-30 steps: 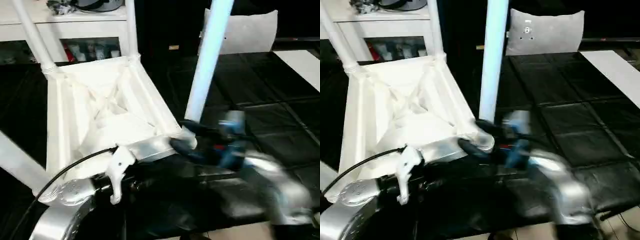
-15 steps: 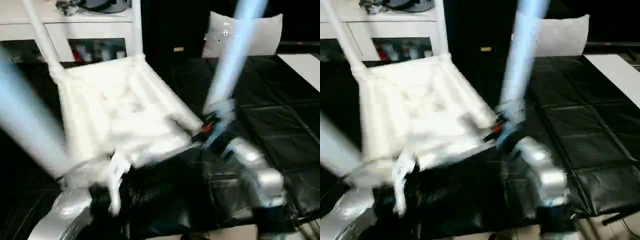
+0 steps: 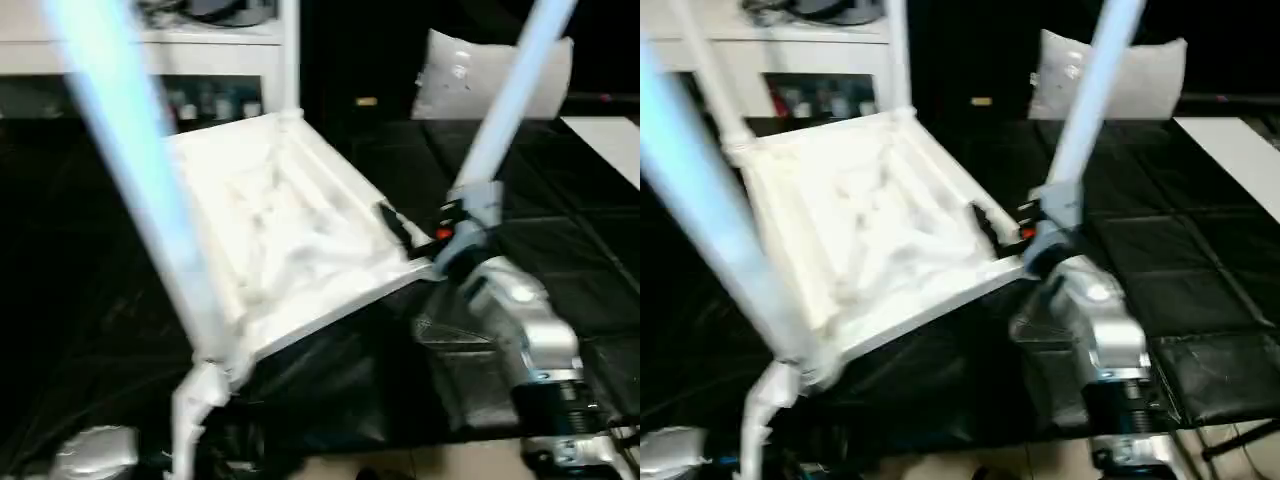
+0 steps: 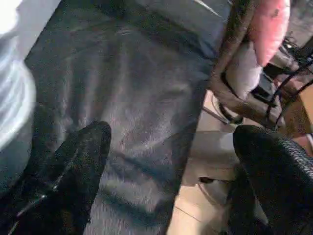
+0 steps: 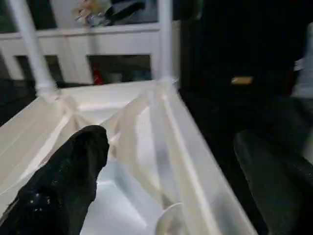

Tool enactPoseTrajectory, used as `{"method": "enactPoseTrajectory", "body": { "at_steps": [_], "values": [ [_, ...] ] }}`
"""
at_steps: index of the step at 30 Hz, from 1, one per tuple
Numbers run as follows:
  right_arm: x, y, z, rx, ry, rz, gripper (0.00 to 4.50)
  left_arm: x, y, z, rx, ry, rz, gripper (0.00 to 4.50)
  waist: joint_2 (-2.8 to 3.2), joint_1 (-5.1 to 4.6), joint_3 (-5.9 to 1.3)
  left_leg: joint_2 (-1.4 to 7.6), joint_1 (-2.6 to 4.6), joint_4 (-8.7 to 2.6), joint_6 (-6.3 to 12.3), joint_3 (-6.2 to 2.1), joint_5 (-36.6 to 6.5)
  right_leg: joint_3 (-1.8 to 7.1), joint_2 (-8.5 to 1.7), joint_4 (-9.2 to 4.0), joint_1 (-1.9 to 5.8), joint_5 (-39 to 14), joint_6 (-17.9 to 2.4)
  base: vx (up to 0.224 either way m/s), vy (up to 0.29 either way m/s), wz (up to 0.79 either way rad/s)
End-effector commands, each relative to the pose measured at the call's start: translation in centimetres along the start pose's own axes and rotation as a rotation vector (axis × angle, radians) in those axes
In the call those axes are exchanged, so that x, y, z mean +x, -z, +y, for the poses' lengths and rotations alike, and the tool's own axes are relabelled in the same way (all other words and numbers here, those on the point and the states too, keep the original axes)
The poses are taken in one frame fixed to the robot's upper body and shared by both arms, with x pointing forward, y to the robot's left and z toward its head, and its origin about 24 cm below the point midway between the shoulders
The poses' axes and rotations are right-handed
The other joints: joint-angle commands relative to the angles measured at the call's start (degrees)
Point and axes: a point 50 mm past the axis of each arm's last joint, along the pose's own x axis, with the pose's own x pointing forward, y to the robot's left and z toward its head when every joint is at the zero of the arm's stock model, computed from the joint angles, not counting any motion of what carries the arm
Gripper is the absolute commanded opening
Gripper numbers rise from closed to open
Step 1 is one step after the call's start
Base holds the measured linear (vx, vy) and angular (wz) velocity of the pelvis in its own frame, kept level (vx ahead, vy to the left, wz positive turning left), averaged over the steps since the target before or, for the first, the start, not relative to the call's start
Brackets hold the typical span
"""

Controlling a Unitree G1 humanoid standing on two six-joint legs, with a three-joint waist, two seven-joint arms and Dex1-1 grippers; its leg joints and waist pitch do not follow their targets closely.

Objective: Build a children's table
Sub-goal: Rotate table base

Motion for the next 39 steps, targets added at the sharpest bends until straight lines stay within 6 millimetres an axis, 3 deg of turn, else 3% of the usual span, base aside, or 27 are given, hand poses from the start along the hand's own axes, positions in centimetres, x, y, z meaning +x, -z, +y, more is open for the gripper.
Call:
{"method": "enactPoseTrajectory", "body": {
  "at_steps": [1,3,4,5,6,7,8,9,10,12,13,15,16,19,20,21,22,23,24,25,26,27,28,29,30,33,39],
  "values": [
    [-0.3,-0.5,-0.7,-0.016,0.024,-0.019,4.5,-0.4,0.3,-0.2,-0.012,0.042,0.004,4.41,1.15,-1.58,-1.22,1.45,0.94,-6.29,0.35,-0.83,-33.6,-0.75,-1.37,-6.38,2.48,-39.4,2.3,-0.052,0.043,-0.11],
    [-0.4,-0.5,-0.9,-0.017,0.027,-0.021,4.5,-0.8,0.6,-0.2,-0.015,0.049,0.0,4.41,1.78,-1.39,-0.68,3.08,-0.55,-8.9,0.14,-1.31,-39.4,-0.79,-0.78,-3.39,4.43,-34.8,1.3,-0.084,0.007,-0.06],
    [-0.4,-0.5,-1.1,-0.021,0.03,-0.021,4.5,-1.2,0.8,0.0,-0.014,0.048,-0.003,4.41,2.46,0.67,-0.91,5.29,-2.59,-11.98,-0.31,-0.54,-45.0,1.2,-0.64,5.65,6.53,-21.5,-1.9,-0.081,-0.034,0.09],
    [-0.5,-0.5,-1.3,-0.028,0.033,-0.021,4.5,-1.1,0.8,0.0,-0.008,0.041,-0.004,4.41,0.86,1.3,-0.07,4.89,-1.77,-12.89,0.16,1.07,-45.8,3.83,-0.35,7.53,4.65,-20.7,-1.6,-0.023,-0.084,0.2],
    [-0.6,-0.6,-1.6,-0.039,0.034,-0.021,4.5,0.1,0.2,-0.4,0.017,0.02,-0.014,4.41,-2.72,0.83,0.2,-1.24,4.85,-2.27,-0.67,2.72,-33.3,3.36,-1.03,-6.12,-3.51,-52.4,4.2,-0.023,-0.084,0.2],
    [-0.6,-0.6,-1.7,-0.04,0.034,-0.021,4.5,0.3,0.0,-0.3,0.021,0.009,-0.018,4.41,-3.05,-0.24,0.87,-3.65,7.51,7.04,0.61,2.08,-15.8,3.64,-5.48,-12.18,-7.42,-74.3,4.9,-0.036,-0.071,0.06],
    [-0.6,-0.6,-1.8,-0.041,0.034,-0.022,4.5,0.4,-0.2,-0.2,0.026,-0.006,-0.024,4.41,-1.77,0.27,-0.01,-2.56,4.78,5.16,1.86,0.35,-11.8,5.04,-8.36,-10.3,-2.12,-71.1,3.0,0.015,0.05,-0.21],
    [-0.6,-0.6,-1.8,-0.041,0.034,-0.022,4.5,0.4,-0.2,-0.1,0.028,-0.011,-0.027,4.41,-1.78,0.77,0.35,-1.2,3.07,2.4,2.35,-0.3,-12.5,4.72,-9.05,-9.28,0.76,-66.6,2.6,0.015,0.05,-0.21],
    [-0.8,-0.8,-2.5,-0.072,0.048,-0.017,4.5,-1.1,-0.6,1.1,0.06,-0.07,-0.012,4.41,-0.48,0.61,-0.76,1.05,0.56,-4.36,1.33,-1.21,-19.2,2.11,-2.88,-3.27,3.04,-38.8,-0.2,0.05,0.067,-0.27],
    [-0.9,-0.9,-2.8,-0.078,0.039,-0.01,4.5,-2.4,-1.1,1.8,0.087,-0.109,0.011,4.41,0.58,0.3,-1.19,1.52,2.14,-5.15,0.62,-1.0,-24.7,2.56,-2.47,-2.82,2.46,-26.1,-4.1,0.0,0.0,0.0],
    [-0.9,-0.8,-2.7,-0.081,0.025,-0.004,4.5,-3.0,-1.3,2.0,0.096,-0.116,0.024,4.41,0.37,-0.02,-0.47,1.2,1.87,-5.55,0.67,-0.69,-26.7,2.53,-2.17,-2.95,2.4,-26.0,-5.4,0.0,0.0,0.0],
    [-1.1,-0.7,-2.5,-0.086,0.0,0.007,4.5,-5.0,-2.4,1.6,0.115,-0.127,0.035,4.41,0.1,-0.35,0.22,0.96,2.47,-5.53,0.6,-0.58,-30.1,1.89,-2.28,-3.77,2.07,-32.2,-3.9,0.0,0.0,0.0],
    [-1.3,-0.5,-2.3,-0.082,-0.021,0.02,4.5,-7.4,-2.9,1.3,0.123,-0.144,0.033,4.41,0.96,-0.62,0.48,0.94,2.97,-5.49,0.66,-1.02,-33.9,0.96,-2.83,-4.71,2.22,-37.2,-2.0,0.0,0.0,0.0],
    [-1.5,0.0,-1.7,-0.06,-0.059,0.039,4.5,-9.5,-4.0,0.8,0.137,-0.153,0.02,4.41,1.26,-1.08,0.88,1.99,2.11,-7.41,0.96,-1.29,-38.7,-0.35,-1.91,-4.06,3.77,-35.0,-0.7,0.0,0.0,0.0],
    [-1.7,0.2,-1.4,-0.055,-0.077,0.047,4.5,-9.5,-4.4,0.7,0.14,-0.154,0.006,4.41,2.03,-0.34,1.29,3.85,0.42,-10.57,0.38,-0.53,-44.1,-0.89,-0.52,0.58,5.55,-27.9,-2.0,0.0,0.0,0.0],
    [-1.7,0.4,-1.2,-0.056,-0.091,0.054,4.5,-9.6,-4.7,0.7,0.143,-0.163,-0.009,4.41,2.41,1.17,1.25,5.35,-1.91,-12.46,0.05,-0.18,-46.9,0.27,-0.55,6.55,7.37,-20.1,-3.0,0.0,0.0,0.0],
    [-1.8,0.6,-1.0,-0.06,-0.099,0.058,4.5,-9.7,-4.9,0.8,0.148,-0.173,-0.019,4.41,2.32,4.38,1.37,5.49,-2.45,-13.76,0.18,2.54,-47.6,2.98,-0.2,10.16,6.22,-14.3,-3.2,0.029,-0.079,0.19],
    [-2.0,1.0,-0.6,-0.062,-0.122,0.069,4.5,-10.1,-5.5,1.1,0.164,-0.198,-0.033,4.41,-2.33,3.06,0.71,0.87,3.57,-5.94,0.11,1.47,-34.5,6.77,-2.39,0.89,0.62,-39.4,1.5,0.086,-0.113,0.12],
    [-2.0,1.1,-0.5,-0.06,-0.128,0.072,4.5,-10.2,-5.7,1.2,0.167,-0.202,-0.033,4.41,-2.18,3.44,1.18,-1.96,6.39,2.67,2.21,1.35,-14.4,8.36,-6.89,-7.58,-3.68,-65.8,3.8,0.086,-0.113,0.12],
    [-2.1,1.2,-0.4,-0.056,-0.135,0.076,4.5,-10.6,-6.1,1.4,0.181,-0.22,-0.033,4.41,-2.75,3.32,0.49,-1.6,3.38,1.17,3.37,0.4,-8.2,9.7,-7.37,-6.29,-0.39,-64.3,2.9,0.099,-0.092,-0.03],
    [-2.2,1.3,-0.3,-0.052,-0.136,0.078,4.5,-11.0,-6.5,1.6,0.199,-0.245,-0.035,4.41,-1.57,4.53,-0.71,-0.18,1.7,-3.14,2.95,-0.05,-3.1,8.65,-5.18,-2.89,1.93,-48.3,-0.4,0.119,-0.076,-0.04],
    [-2.3,1.4,-0.2,-0.039,-0.142,0.081,4.5,-11.4,-7.3,2.0,0.219,-0.268,-0.055,4.41,-0.77,4.57,-1.19,0.44,1.92,-4.35,2.77,0.43,-3.2,7.13,-2.66,-1.0,1.49,-31.3,-3.9,0.119,-0.076,-0.04],
    [-2.3,1.4,-0.2,-0.039,-0.142,0.081,4.5,-11.4,-7.3,2.0,0.219,-0.268,-0.055,4.41,-0.48,4.78,-1.49,0.49,2.48,-4.16,2.88,0.93,-3.0,7.13,-1.87,-0.18,1.0,-22.7,-5.9,0.093,-0.084,0.14],
    [-2.7,1.8,0.1,-0.048,-0.159,0.105,4.5,-11.5,-8.4,2.4,0.229,-0.281,-0.093,4.41,0.2,4.49,-0.95,0.77,1.83,-4.69,2.24,1.41,-11.6,7.11,-0.96,0.0,0.65,-18.2,-10.2,0.0,0.0,0.0],
    [-2.9,2.0,0.2,-0.056,-0.173,0.121,4.5,-11.3,-8.8,2.5,0.237,-0.278,-0.103,4.41,0.03,4.21,-1.36,0.67,1.36,-4.53,1.52,1.2,-12.1,6.96,-1.07,0.5,1.41,-16.8,-10.9,0.0,0.0,0.0],
    [-3.6,2.7,0.4,-0.083,-0.197,0.174,4.5,-10.4,-9.4,2.6,0.24,-0.255,-0.141,4.41,-0.04,4.05,-2.39,0.55,0.2,-4.16,1.7,0.96,-4.0,6.53,-0.83,1.81,2.79,-1.6,-12.7,0.07,0.007,0.02],
    [-5.3,3.3,-0.5,-0.089,-0.197,0.272,4.5,-7.6,-10.3,2.1,0.219,-0.129,-0.194,4.41,0.0,2.68,-2.51,0.42,-0.01,-3.79,2.09,1.01,-2.3,6.4,-1.07,1.71,3.49,0.2,-13.0,0.0,0.0,0.0]
  ]
}}
